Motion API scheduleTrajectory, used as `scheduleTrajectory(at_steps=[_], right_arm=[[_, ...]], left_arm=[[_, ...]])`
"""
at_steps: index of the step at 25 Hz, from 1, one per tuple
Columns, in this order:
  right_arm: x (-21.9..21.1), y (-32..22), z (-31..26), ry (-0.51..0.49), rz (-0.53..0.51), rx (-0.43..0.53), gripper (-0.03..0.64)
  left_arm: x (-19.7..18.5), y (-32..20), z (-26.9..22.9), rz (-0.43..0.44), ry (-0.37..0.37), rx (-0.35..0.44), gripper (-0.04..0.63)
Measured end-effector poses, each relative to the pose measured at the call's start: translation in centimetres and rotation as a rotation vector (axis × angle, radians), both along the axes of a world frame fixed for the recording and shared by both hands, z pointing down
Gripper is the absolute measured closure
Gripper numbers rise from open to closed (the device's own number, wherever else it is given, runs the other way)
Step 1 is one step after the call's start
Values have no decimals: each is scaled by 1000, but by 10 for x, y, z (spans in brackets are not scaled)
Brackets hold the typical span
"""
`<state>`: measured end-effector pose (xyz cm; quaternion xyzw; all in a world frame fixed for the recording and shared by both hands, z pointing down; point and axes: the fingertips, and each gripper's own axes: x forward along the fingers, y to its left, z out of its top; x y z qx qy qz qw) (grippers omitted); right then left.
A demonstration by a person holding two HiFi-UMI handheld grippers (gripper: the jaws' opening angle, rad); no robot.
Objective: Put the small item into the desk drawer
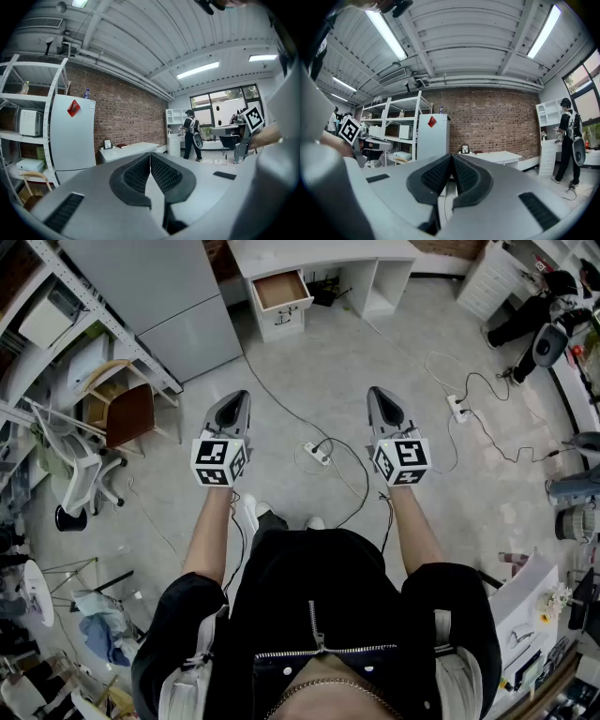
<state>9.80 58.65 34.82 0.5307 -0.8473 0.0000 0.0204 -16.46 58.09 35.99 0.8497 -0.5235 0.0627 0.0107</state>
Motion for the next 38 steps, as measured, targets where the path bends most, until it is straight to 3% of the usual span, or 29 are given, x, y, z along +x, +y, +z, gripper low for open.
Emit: scheduleTrajectory(at_steps=[7, 12, 20, 29, 38], right_arm=[[17, -4, 6, 15, 35, 30, 611], [15, -10, 7, -3, -1, 19, 609], [20, -40, 18, -9, 27, 7, 611], [10, -119, 31, 23, 28, -28, 611], [-24, -229, 32, 33, 52, -49, 611]], left_arm=[[16, -4, 5, -5, 17, -8, 574], [22, -7, 11, -18, 8, -23, 574], [28, -39, 22, -16, 2, -41, 574], [34, -128, 27, 30, 16, -34, 574], [11, -248, 38, 96, 9, -69, 574]])
